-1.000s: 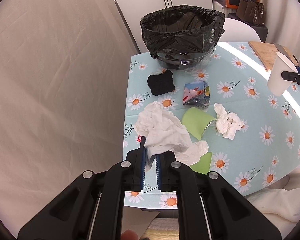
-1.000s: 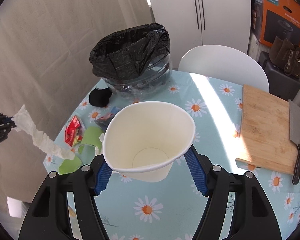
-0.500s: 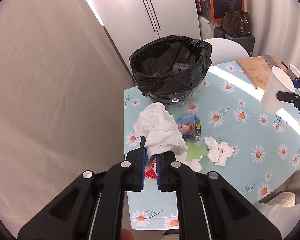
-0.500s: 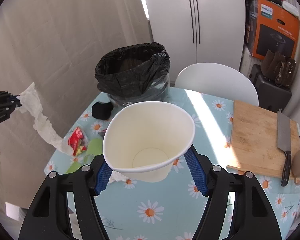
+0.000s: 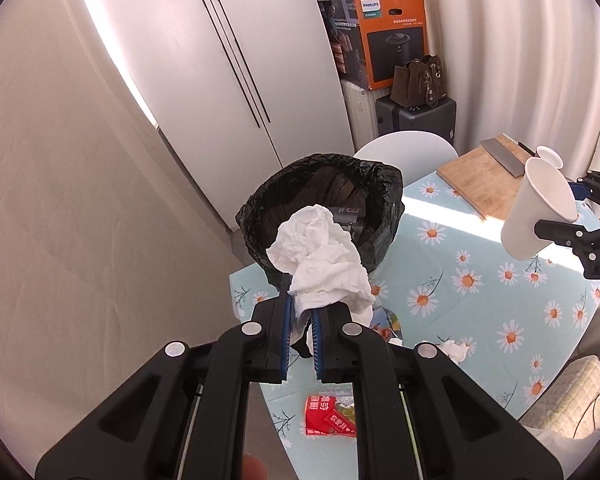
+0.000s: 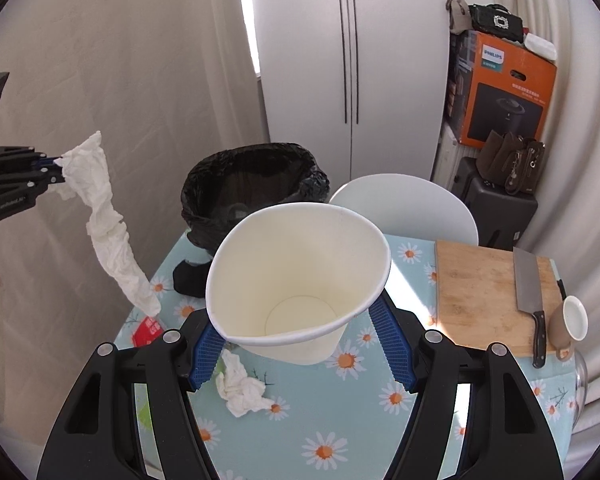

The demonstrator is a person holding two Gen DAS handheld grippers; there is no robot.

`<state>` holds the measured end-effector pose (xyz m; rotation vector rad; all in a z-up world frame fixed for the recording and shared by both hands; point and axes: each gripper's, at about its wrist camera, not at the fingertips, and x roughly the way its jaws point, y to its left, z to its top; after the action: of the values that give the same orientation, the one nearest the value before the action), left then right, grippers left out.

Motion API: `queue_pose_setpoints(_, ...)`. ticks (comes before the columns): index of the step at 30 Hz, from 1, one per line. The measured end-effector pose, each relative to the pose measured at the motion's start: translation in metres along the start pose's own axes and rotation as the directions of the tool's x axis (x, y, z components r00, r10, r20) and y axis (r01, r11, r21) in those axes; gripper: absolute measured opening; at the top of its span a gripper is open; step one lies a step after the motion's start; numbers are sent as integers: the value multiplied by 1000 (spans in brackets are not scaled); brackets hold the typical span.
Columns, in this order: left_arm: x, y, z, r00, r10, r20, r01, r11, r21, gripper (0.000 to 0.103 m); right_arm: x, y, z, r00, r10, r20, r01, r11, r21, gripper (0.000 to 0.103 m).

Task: Collect trash
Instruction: 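Lift the paper cup and tissue and carry both over the black bin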

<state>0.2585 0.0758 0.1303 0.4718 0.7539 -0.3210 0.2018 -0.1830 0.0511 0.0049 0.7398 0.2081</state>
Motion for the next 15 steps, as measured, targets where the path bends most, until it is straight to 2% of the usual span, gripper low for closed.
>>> queue_pose_setpoints(5, 1, 17, 15, 998, -33, 55, 29, 997, 65, 9, -7, 24, 17, 998, -42, 47, 42, 999, 12, 64)
queue_pose_setpoints(10, 11, 35, 30, 995, -66, 75, 62, 997, 52, 9, -2, 42, 32, 996, -43, 76, 40, 998, 38, 64)
queue_pose_setpoints(15, 13, 51, 48, 992, -73, 105, 68, 996, 49, 9, 10, 56, 55, 995, -33, 90, 32, 999, 18, 64)
